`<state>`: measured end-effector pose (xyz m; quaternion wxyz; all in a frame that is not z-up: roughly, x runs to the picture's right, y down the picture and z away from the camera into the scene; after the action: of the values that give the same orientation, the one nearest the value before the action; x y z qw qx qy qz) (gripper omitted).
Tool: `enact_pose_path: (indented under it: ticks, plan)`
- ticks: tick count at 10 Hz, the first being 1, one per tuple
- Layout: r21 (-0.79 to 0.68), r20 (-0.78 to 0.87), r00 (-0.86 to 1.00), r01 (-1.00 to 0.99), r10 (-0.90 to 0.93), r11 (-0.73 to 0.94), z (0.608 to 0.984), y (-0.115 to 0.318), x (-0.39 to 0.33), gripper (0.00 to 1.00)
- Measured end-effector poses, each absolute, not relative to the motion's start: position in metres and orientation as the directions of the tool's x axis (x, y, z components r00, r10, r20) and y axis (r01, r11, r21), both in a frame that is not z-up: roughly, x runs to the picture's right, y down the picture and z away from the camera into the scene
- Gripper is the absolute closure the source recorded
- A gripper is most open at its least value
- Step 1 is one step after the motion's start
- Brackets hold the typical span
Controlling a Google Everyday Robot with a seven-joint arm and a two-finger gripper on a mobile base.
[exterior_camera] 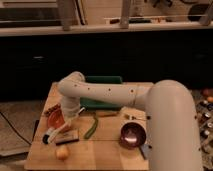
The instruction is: Place brush in red bowl
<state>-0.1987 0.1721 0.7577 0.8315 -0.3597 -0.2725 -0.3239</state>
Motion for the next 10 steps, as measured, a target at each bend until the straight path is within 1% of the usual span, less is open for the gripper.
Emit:
enact_pose_path:
  ticks: [4,10]
  plan:
    - [-0.398,0.692,0.616,0.761,-0.377,0.512,0.772,0.154,-0.213,1.0]
    - [-0.343,0.698,0.582,0.783,-0.417,0.519,0.788,0.142,-0.231,1.0]
